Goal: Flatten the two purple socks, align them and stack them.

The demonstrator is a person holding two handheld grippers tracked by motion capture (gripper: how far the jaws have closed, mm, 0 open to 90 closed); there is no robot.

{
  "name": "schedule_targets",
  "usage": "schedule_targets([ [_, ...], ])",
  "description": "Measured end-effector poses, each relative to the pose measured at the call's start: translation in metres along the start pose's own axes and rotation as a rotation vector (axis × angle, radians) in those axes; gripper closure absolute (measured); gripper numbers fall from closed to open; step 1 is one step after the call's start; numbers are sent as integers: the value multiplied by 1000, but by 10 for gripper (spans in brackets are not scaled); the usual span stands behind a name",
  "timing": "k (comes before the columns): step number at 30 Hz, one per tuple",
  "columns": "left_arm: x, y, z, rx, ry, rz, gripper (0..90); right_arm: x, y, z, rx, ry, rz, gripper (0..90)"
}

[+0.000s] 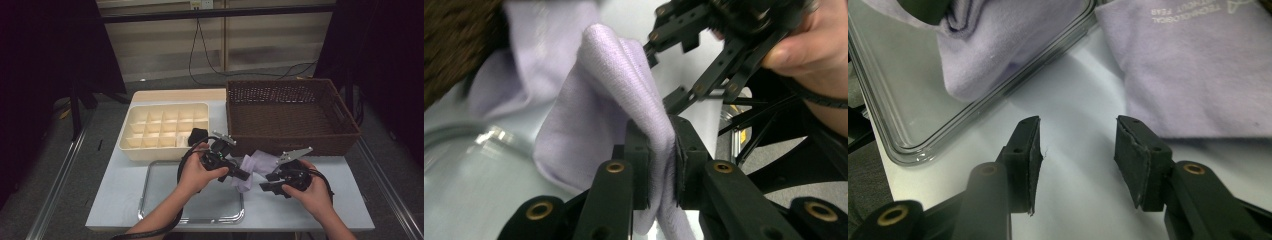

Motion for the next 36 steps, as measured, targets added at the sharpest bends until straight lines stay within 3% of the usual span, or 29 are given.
schedule_targets([
  [2, -4, -5, 3, 28, -7, 9, 801, 2, 0, -2, 3, -7, 1, 540],
  [5, -5, -5, 6, 20, 4, 22, 794, 6, -1, -5, 14, 0, 9, 540],
  [6, 0, 1, 7, -13, 15, 3, 792, 6, -1, -5, 11, -3, 10, 540],
  [11, 23, 30, -1, -92, 54, -77, 762, 3, 1, -1, 4, -1, -1, 546],
  [14, 33, 39, -8, -131, 69, -84, 743, -1, 4, 6, -5, -4, -16, 555],
  [15, 35, 41, -10, -140, 82, -70, 724, -4, 6, 9, -4, -3, -31, 563],
  [19, 40, 45, -13, -171, 53, -83, 677, -12, 12, 19, -11, -6, -65, 586],
  [20, 41, 47, -15, -183, 78, -64, 669, -13, 14, 22, -17, -6, -73, 592],
  [21, 42, 47, -16, -184, 66, -78, 664, -15, 15, 24, -12, -3, -84, 601],
  [24, 45, 52, -21, -223, 66, -58, 616, -20, 19, 28, -7, 2, -113, 616],
  [28, 47, 53, -26, -254, 40, -61, 584, -28, 20, 23, -1, -29, -122, 630],
  [33, 46, 53, -32, -309, 40, 16, 524, -28, 23, 37, -28, -26, -154, 632],
  [35, 46, 49, -32, -316, 8, 12, 506, -26, 23, 44, -32, -1, -165, 658],
  [36, 45, 49, -34, -311, 22, 39, 504, -25, 24, 45, -28, 7, -160, 675],
])
Point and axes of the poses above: each handheld gripper's, and its own axes: z roughly forward along the jaws, x roughly out of its underside, y roughly to its left, the point moved 4 cm from there along z, roughly forward along the jaws, and after that the axes turned 7 degrees about -z, right-handed, at the moved point
